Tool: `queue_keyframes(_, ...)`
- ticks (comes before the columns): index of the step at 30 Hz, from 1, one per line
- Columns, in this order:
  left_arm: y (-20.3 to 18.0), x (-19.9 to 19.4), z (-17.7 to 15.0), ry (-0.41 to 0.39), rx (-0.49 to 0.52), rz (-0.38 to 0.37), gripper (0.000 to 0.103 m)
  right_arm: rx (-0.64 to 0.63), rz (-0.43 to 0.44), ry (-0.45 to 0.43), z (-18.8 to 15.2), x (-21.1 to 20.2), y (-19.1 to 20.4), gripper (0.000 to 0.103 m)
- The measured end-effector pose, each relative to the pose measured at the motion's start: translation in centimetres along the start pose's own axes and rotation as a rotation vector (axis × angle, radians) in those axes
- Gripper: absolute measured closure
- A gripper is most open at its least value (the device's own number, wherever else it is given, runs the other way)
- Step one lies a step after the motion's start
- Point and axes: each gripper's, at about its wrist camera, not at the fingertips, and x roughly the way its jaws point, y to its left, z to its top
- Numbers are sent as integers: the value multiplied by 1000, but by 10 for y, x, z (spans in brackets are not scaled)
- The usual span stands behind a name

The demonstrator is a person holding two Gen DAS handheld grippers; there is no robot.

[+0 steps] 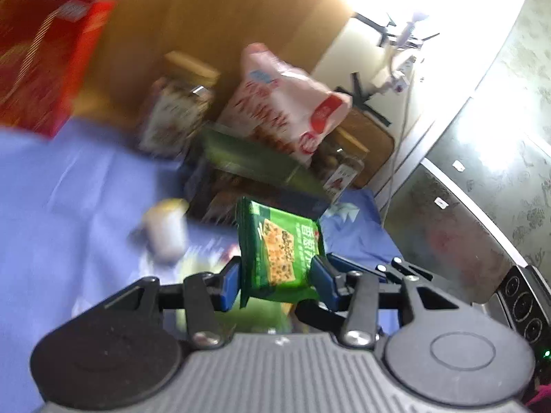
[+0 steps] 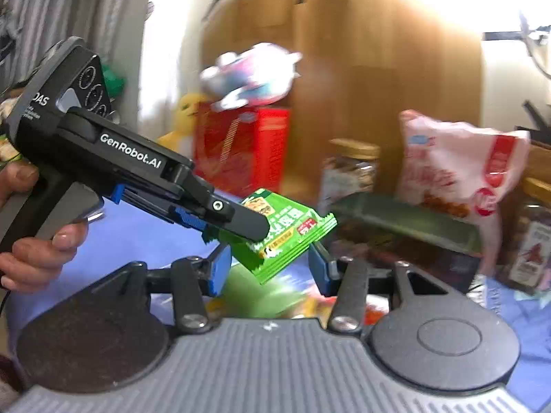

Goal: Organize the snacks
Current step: 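Grasp the green square biscuit packet with the left gripper and lift, then lower the green biscuit packet into the tin and open the left gripper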

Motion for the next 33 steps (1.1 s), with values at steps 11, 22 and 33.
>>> queue_keyframes(11, 58, -45, -56, -1, -174, 160, 60, -97, 187, 162, -19, 47, 63, 49)
queue_keyframes(22, 72, -45, -58, -7, -217, 136, 36, -66, 201, 268, -32, 59, 70, 46)
queue_keyframes(33, 56, -70, -39, -85, -165, 71, 59, -18, 244, 128, -2, 45, 61, 69)
